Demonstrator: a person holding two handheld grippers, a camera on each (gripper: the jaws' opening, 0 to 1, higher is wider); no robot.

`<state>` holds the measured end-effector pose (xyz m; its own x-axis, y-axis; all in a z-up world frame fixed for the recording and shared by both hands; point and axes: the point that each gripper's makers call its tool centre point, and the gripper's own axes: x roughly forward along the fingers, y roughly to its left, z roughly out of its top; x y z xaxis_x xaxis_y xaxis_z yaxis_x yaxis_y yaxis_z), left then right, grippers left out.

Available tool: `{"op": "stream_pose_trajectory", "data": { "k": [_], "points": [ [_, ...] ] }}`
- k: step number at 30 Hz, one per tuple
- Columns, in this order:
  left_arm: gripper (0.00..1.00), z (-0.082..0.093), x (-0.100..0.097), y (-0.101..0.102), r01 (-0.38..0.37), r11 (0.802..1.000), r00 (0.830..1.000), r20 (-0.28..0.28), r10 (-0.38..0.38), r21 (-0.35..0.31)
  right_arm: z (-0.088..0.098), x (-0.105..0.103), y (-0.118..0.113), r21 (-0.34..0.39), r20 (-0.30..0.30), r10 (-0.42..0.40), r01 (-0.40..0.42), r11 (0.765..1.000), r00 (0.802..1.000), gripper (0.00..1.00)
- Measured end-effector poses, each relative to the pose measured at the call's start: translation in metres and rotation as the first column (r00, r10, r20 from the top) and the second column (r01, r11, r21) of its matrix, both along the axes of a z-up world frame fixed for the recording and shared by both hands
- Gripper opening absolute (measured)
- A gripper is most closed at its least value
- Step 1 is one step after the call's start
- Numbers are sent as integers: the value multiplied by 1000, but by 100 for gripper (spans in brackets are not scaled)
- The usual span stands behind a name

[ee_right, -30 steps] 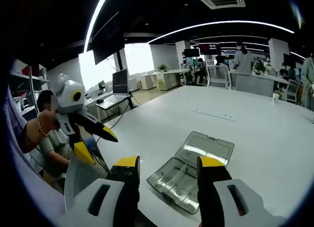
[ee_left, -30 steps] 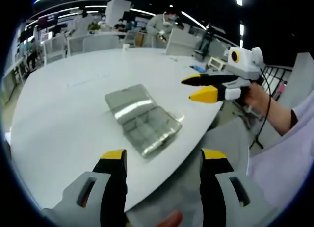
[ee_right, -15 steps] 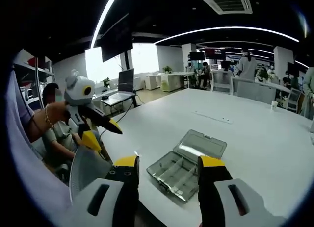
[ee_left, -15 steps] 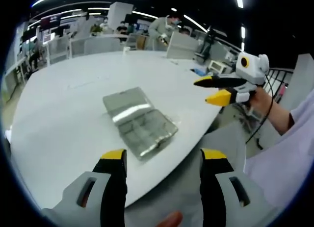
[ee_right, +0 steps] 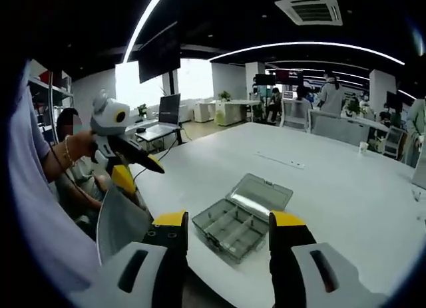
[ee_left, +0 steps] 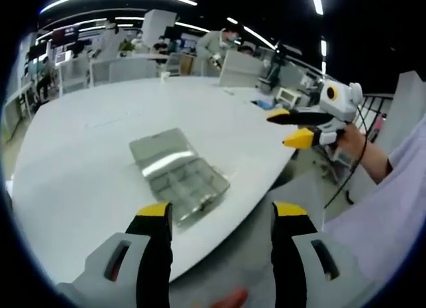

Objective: Insert the divider into the dual guide fixture by aligning both edges with the guide slots and pushing it downward to the bottom, including one-sided entry, uneven engagement, binding, and posture correction.

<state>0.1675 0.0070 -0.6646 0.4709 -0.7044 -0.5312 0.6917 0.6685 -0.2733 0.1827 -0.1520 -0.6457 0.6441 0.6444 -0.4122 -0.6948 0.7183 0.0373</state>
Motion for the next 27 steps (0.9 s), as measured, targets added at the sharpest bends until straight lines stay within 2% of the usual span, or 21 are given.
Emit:
{"op": "stream_pose_trajectory", "data": {
  "k": [12, 27],
  "points": [
    [58, 3, -2, -15, 39, 999, 999, 10, -39, -19, 1, -14, -28, -13, 19, -65, 65, 998, 998, 46],
    [58, 8, -5, -32, 80, 996, 996, 29, -80, -28, -10, -34, -81, -52, -12, -205, 204, 978, 979, 49]
  ]
}}
